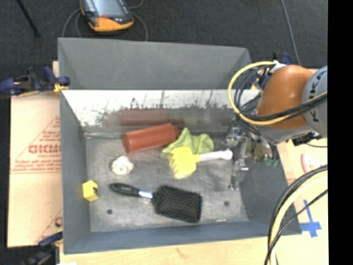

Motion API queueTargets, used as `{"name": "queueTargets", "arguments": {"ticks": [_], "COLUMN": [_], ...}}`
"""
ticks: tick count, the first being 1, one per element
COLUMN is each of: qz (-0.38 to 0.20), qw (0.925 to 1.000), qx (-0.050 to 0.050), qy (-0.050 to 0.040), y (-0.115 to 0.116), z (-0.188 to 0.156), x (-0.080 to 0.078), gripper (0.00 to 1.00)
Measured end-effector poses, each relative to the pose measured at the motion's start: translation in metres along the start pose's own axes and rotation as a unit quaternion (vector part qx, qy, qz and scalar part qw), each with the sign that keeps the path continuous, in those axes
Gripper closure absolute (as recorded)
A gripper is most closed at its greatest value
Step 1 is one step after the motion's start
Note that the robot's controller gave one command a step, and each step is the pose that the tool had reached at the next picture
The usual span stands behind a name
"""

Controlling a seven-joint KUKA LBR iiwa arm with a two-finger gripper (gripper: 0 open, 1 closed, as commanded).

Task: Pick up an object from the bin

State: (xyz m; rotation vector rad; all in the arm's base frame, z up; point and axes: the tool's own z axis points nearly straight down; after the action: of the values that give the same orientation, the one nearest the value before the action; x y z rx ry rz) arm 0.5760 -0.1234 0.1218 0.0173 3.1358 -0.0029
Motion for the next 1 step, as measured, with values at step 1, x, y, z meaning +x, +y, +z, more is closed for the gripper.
{"name": "queueTargets", "arguments": {"ticks": [1], "qz": [-0.001], "qw": [1.0], "qx": [0.0], "qy": [0.0], "y": [-0.0001], "z": [0.0], "x": [0.0], "gripper": [0.0]}}
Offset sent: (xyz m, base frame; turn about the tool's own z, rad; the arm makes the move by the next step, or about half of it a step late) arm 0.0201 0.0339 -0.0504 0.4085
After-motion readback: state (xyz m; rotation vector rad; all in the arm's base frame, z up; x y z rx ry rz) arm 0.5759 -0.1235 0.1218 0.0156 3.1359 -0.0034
